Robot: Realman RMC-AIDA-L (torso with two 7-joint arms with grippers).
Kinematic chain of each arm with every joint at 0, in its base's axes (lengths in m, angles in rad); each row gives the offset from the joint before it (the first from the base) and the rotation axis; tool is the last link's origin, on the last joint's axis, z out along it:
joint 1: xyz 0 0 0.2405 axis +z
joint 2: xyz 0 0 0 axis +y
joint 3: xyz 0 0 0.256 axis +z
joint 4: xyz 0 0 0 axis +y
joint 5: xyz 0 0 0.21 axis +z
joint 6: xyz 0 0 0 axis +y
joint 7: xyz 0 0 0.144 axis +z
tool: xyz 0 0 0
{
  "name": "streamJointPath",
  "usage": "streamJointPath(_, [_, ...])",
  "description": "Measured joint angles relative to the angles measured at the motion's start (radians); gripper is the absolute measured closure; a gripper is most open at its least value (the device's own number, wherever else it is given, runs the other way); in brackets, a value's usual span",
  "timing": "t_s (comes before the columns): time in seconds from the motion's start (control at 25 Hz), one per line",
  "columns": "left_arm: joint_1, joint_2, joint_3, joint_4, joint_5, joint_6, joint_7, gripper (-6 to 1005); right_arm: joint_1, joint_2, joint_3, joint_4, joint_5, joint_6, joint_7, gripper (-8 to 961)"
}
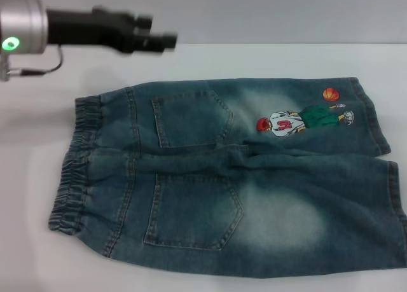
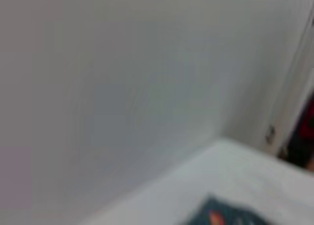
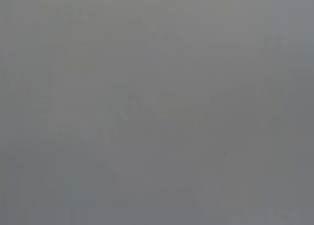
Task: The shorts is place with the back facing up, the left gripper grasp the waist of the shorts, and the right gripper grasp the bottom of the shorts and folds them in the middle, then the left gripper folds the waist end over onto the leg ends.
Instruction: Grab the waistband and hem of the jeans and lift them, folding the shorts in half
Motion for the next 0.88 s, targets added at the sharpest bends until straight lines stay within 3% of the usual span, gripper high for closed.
streamJointPath(0.04, [0.000,0.000,0.000,0.000,0.000,0.000,0.000,199,0.002,-0.001,0.001,-0.008,0.000,0.010,0.000,301])
streamJointPath(0.12, [-0.005,0.001,-0.095,0.044,0.209,0.201,-0.098,199,0.003,-0.001,0.001,-0.025,0.000,0.027,0.000,301])
streamJointPath(0.2, [0.014,0.000,-0.107,0.101,0.312,0.301,-0.164,199,0.003,-0.001,0.006,-0.049,0.001,0.049,-0.001,301])
streamJointPath(0.52, [0.086,-0.011,-0.112,0.152,0.411,0.375,-0.285,199,0.011,-0.006,0.049,-0.093,0.001,0.102,-0.003,301])
streamJointPath(0.88, [0.178,-0.041,-0.162,0.201,0.498,0.392,-0.370,200,0.008,-0.010,0.111,-0.175,0.001,0.132,-0.021,302])
